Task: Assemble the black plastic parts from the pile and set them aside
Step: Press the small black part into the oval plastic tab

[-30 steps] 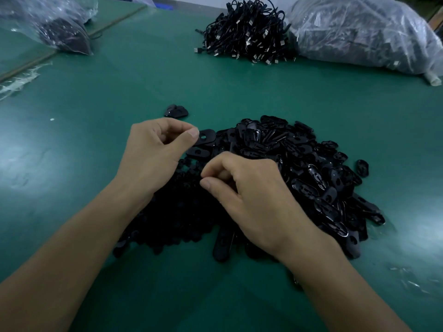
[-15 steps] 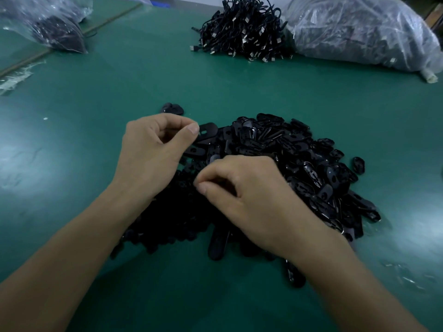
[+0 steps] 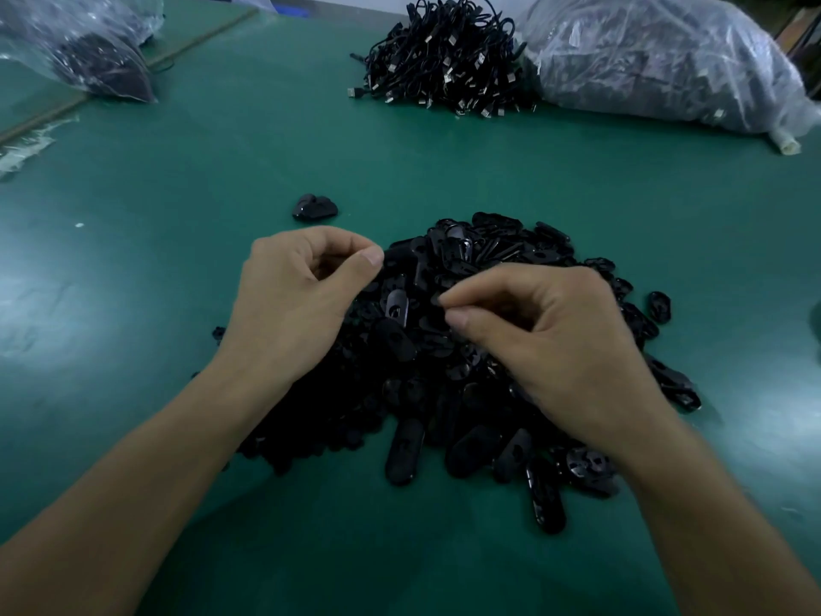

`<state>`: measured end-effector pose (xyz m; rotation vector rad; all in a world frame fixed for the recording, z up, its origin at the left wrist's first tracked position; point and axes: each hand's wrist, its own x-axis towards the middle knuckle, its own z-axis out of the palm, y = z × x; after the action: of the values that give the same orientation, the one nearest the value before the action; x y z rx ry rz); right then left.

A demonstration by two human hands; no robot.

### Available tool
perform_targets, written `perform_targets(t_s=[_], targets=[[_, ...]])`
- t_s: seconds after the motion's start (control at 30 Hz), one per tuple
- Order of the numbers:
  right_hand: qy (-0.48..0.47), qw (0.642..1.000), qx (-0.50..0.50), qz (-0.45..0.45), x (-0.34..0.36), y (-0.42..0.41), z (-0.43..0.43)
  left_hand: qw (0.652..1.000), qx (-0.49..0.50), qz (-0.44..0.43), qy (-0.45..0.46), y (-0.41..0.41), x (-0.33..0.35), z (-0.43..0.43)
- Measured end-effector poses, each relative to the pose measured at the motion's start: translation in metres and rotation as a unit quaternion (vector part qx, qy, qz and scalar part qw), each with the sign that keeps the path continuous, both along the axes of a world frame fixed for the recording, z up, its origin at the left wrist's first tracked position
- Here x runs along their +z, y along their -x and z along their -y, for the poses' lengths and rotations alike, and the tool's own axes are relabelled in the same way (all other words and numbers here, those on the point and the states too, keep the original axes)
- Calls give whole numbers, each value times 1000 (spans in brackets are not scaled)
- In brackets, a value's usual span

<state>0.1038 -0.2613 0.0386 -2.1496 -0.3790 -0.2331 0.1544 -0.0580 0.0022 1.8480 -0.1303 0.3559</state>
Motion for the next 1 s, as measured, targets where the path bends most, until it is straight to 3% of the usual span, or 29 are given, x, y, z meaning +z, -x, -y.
perform_targets(t_s=[0.27, 0.67, 1.0], targets=[[-152, 987, -41, -35, -8, 1, 4, 998, -43, 1, -44, 14, 5, 13], [-178, 982, -42, -50, -13, 1, -7, 983, -135, -97, 80, 24, 12, 24], [-288, 950, -37, -114, -9, 6, -9, 942, -211, -189, 183, 22, 18, 18]])
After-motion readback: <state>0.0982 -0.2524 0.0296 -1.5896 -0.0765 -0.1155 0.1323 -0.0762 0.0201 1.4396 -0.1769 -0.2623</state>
